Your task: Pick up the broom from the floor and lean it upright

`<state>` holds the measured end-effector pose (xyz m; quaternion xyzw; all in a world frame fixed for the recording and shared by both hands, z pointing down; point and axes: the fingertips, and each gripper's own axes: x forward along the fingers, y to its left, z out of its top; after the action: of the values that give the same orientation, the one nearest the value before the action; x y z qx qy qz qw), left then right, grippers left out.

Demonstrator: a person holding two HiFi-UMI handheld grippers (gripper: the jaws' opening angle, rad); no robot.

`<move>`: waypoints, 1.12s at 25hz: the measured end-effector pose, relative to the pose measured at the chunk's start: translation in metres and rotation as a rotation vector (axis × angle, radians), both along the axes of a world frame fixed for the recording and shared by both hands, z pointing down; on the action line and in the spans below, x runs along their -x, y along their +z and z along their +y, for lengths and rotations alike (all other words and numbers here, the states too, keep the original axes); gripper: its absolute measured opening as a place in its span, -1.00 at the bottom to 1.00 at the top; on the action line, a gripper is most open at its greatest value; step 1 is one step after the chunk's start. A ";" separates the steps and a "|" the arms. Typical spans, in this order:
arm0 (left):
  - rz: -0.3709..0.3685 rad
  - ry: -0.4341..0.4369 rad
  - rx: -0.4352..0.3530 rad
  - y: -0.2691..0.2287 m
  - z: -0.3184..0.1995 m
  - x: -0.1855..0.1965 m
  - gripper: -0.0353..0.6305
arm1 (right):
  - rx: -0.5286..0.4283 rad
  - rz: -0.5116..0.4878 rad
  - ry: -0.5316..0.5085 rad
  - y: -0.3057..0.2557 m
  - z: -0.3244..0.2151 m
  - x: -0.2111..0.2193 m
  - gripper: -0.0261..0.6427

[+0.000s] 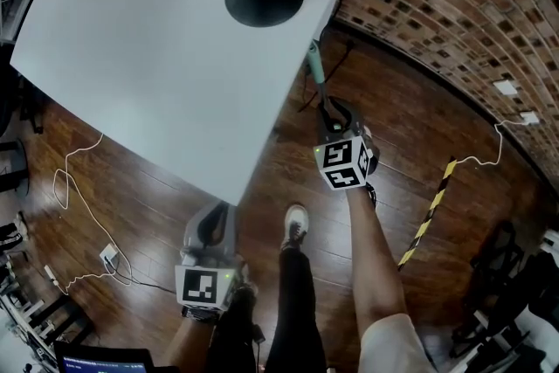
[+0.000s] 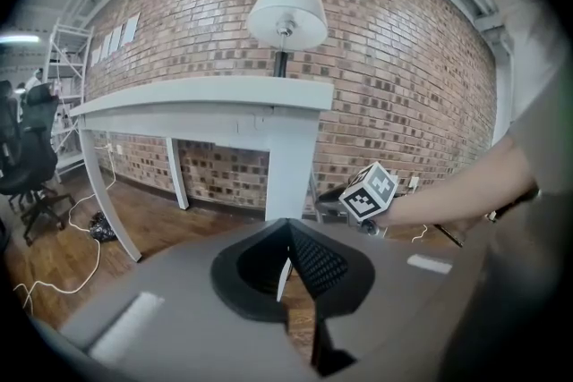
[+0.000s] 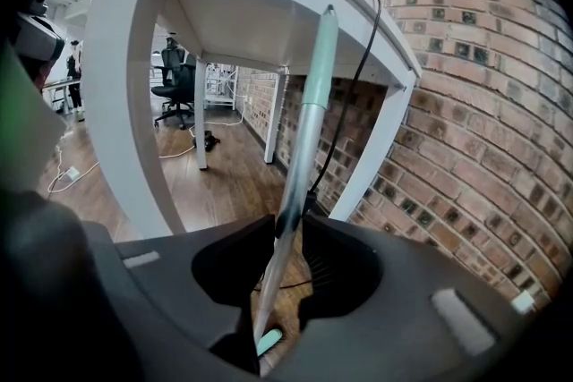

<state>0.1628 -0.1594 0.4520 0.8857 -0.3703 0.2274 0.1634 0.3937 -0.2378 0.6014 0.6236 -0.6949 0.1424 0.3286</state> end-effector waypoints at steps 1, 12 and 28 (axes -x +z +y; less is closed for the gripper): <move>0.000 -0.001 0.000 0.000 -0.001 0.000 -0.89 | -0.001 0.002 -0.001 0.000 0.000 -0.001 -0.59; 0.000 -0.007 0.008 0.004 0.000 0.002 -0.89 | 0.006 -0.006 -0.014 0.003 0.001 0.002 -0.51; 0.010 0.005 -0.001 -0.005 -0.002 0.000 -0.89 | -0.116 0.063 0.163 -0.039 0.052 -0.006 -0.88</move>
<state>0.1624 -0.1615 0.4467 0.8879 -0.3672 0.2230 0.1641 0.3993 -0.1853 0.5620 0.7002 -0.6383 0.1086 0.3008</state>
